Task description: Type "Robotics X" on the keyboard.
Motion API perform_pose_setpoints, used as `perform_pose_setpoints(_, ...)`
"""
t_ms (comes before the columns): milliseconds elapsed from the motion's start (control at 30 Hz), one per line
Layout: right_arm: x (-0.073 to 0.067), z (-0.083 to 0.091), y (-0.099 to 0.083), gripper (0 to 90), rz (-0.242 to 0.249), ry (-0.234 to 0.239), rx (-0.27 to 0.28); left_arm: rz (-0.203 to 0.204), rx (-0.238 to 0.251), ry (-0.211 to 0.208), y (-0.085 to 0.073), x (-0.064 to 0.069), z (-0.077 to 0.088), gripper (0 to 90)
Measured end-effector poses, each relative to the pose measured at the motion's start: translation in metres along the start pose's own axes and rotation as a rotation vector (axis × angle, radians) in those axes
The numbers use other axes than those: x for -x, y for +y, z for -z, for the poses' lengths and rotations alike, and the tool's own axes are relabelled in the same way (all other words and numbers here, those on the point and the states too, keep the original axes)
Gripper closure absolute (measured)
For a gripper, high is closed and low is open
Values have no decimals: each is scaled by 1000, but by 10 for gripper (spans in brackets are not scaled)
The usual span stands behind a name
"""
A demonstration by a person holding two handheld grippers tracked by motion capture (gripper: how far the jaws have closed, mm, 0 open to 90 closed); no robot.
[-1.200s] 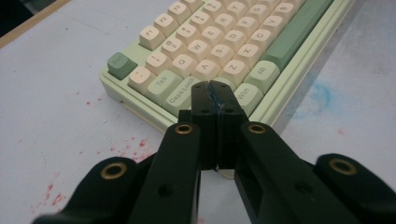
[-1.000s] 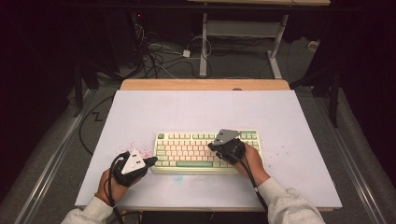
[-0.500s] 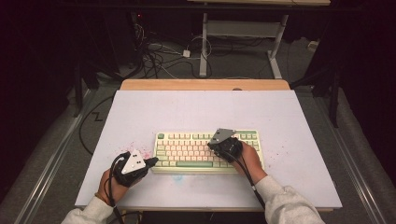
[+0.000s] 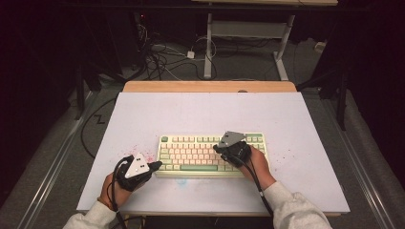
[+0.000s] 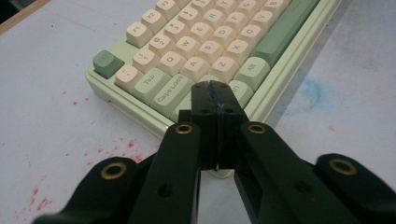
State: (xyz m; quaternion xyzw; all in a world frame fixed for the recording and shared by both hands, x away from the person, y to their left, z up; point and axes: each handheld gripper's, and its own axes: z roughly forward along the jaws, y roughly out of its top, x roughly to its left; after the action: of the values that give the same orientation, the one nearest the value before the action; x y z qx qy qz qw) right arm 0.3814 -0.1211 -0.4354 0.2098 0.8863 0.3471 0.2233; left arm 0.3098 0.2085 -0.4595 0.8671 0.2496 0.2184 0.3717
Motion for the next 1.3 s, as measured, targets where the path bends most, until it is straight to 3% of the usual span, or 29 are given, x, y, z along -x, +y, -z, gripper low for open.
perform_pose_setpoints(500, -2, 37, -2, 900, -13, -15, 114, -5, -6, 2, 2, 1, 0, 874)
perform_pose_setpoints(1300, 0, 70, -20, 900, -15, -41, 169, 2, 2, -1, 5, 1, 3, 873)
